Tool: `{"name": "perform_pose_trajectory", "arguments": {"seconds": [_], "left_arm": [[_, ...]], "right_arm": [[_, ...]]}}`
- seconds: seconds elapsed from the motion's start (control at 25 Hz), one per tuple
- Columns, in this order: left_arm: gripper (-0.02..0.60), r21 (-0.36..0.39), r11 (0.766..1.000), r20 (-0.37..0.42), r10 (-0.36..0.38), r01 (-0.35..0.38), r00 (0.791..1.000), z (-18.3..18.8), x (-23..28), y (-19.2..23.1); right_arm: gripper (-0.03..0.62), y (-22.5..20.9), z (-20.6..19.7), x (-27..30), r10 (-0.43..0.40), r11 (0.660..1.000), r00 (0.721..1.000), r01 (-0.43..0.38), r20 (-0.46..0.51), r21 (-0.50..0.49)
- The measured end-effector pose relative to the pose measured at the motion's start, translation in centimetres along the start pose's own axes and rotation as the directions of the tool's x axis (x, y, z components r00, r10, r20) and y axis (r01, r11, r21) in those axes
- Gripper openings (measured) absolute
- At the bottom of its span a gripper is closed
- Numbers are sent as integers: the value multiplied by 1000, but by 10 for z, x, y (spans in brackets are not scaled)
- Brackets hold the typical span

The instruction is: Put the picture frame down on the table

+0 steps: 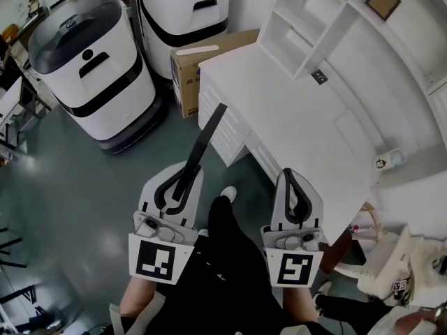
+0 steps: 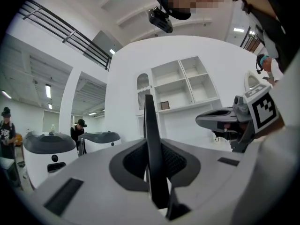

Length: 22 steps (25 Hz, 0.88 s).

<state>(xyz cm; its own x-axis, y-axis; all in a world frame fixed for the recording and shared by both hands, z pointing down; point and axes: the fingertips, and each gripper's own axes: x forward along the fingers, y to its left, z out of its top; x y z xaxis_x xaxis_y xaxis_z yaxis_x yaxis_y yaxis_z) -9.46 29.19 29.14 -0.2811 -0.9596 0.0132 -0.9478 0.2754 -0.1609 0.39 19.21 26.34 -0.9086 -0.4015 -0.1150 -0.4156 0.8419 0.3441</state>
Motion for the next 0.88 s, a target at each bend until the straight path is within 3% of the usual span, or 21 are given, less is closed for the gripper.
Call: {"name": "perform_pose_trajectory", "arguments": {"seconds": [0.52,0.88], "left_arm": [[43,30,999,-1,-27,27,1000,1,61,10],[43,-7,1000,-16,-14,14,1000,0,122,27]], "right_arm": [[2,-39,-22,51,-24,1000,1000,24,-1,-4],[2,-70,-41,107,-3,1000,1000,3,-14,4]]}}
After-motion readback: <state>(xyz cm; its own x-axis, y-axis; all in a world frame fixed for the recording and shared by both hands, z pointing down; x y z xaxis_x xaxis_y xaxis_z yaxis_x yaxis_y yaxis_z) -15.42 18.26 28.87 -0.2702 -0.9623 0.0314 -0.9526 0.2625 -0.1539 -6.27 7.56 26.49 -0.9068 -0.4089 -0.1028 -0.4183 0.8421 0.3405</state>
